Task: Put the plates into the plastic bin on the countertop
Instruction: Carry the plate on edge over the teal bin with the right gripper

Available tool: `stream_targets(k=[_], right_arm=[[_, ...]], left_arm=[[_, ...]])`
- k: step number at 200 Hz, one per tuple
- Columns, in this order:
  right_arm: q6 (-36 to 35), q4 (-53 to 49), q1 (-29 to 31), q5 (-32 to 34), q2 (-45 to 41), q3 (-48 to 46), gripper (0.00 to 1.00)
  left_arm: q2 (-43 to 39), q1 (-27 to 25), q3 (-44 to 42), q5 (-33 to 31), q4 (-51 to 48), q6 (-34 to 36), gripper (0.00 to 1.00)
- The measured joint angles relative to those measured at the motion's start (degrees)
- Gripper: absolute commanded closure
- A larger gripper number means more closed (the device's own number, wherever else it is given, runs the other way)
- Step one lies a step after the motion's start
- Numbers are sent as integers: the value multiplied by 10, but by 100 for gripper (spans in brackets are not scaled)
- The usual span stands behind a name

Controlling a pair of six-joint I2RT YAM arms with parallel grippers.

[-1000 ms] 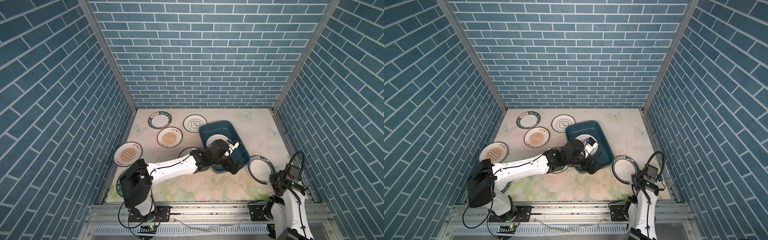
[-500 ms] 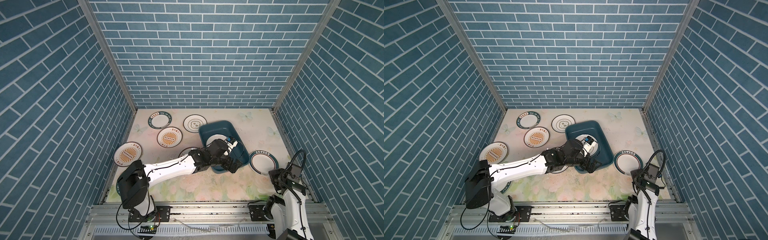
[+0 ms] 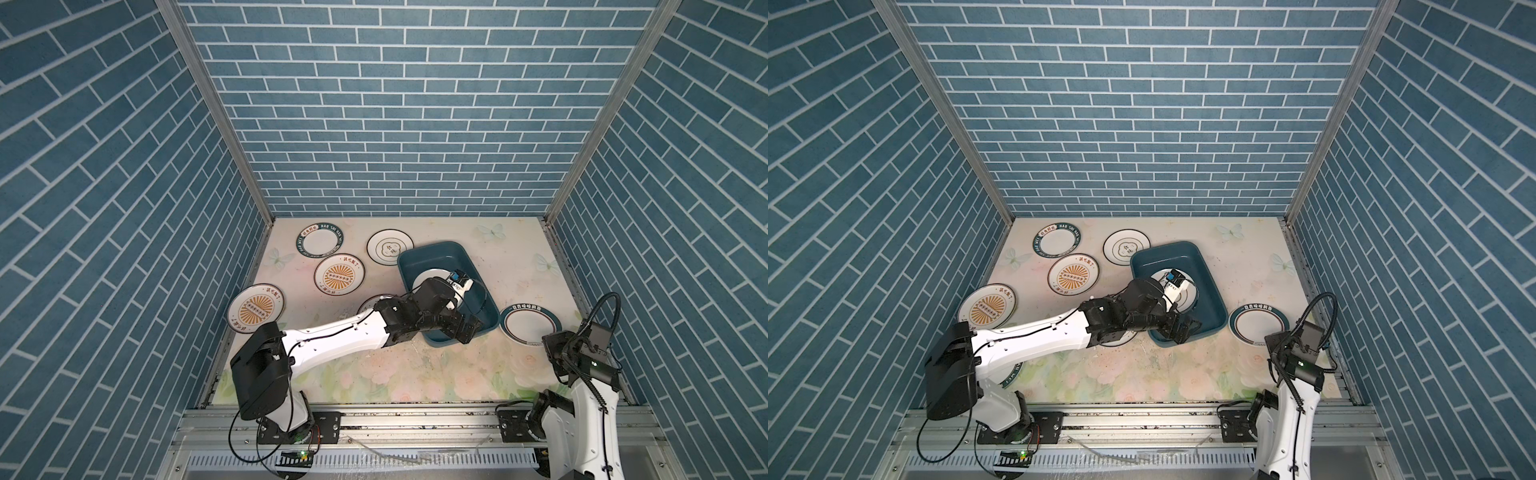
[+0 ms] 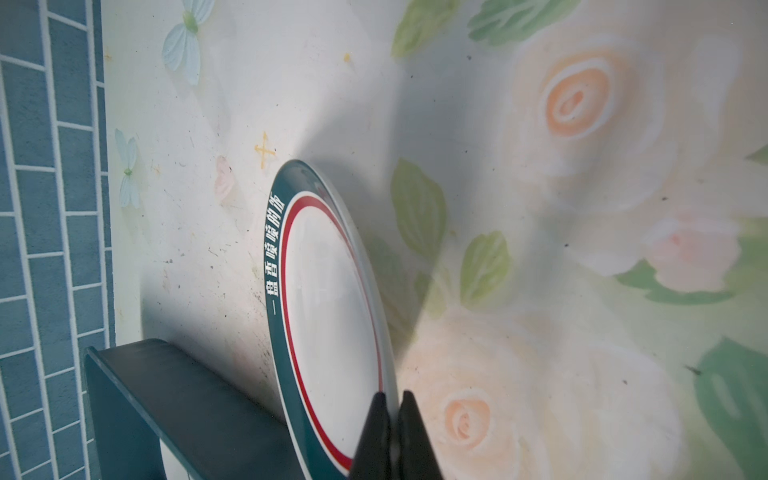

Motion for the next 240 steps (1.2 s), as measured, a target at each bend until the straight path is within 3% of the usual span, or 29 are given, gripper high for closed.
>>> stream_targets(k=[60, 139, 240], right_arm=[[-15, -11, 0, -1, 0, 21, 100], [-40, -8, 0, 7, 5, 119, 100], [-38, 91, 0, -116, 40, 152, 100]], left_arm=[[-26, 4, -12, -18, 2, -4, 0], [-57, 12, -58, -38, 19, -25, 0], [-107, 26, -96, -66, 36, -35, 0]])
